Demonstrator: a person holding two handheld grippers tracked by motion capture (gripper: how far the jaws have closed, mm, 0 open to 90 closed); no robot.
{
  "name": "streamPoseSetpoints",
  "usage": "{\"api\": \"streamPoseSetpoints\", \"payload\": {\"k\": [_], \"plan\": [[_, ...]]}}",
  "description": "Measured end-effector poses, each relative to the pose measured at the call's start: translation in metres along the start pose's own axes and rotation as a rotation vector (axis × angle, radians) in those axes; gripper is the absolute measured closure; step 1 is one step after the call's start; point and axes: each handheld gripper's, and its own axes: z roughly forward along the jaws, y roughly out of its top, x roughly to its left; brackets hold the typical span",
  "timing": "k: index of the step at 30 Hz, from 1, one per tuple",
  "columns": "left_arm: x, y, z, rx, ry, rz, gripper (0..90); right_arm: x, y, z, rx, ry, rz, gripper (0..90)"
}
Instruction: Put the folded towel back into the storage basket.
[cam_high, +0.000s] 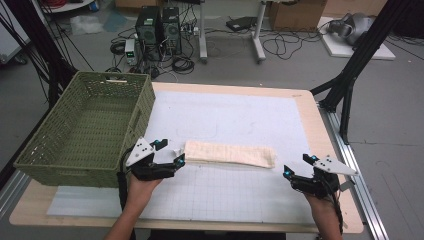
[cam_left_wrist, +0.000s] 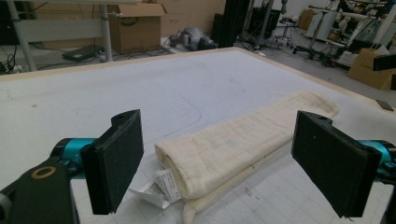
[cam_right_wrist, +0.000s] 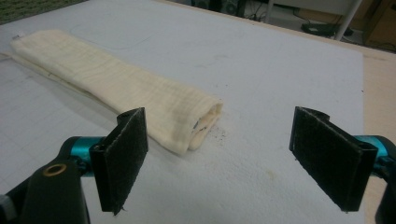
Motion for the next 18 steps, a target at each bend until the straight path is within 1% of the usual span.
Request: {"api": "streamPoseSetpoints", "payload": {"k": [9, 10, 14, 16, 18], "plan": [[0.001, 0.0, 0.006, 0.009, -0.007, -0.014, 17.5, 0.0, 0.0, 0.002, 0.004, 0.005, -0.002, 18.0], [0.001, 0.0, 0.007, 0.014, -0.008, -0.008, 17.5, 0.0, 0.0, 0.002, 0.004, 0.006, -0.002, 18.0], [0.002, -0.002, 0.009, 0.03, 0.004, -0.01, 17.9, -0.001, -0.001, 0.002, 0.005, 0.001, 0.001, 18.0], [0.004, -0.002, 0.011, 0.042, 0.009, -0.018, 18.1, 0.0, -0.001, 0.003, 0.01, 0.001, 0.005, 18.0], [0.005, -0.003, 0.013, 0.052, 0.015, -0.029, 18.3, -0.001, -0.001, 0.003, 0.012, 0.0, -0.005, 18.0]]}}
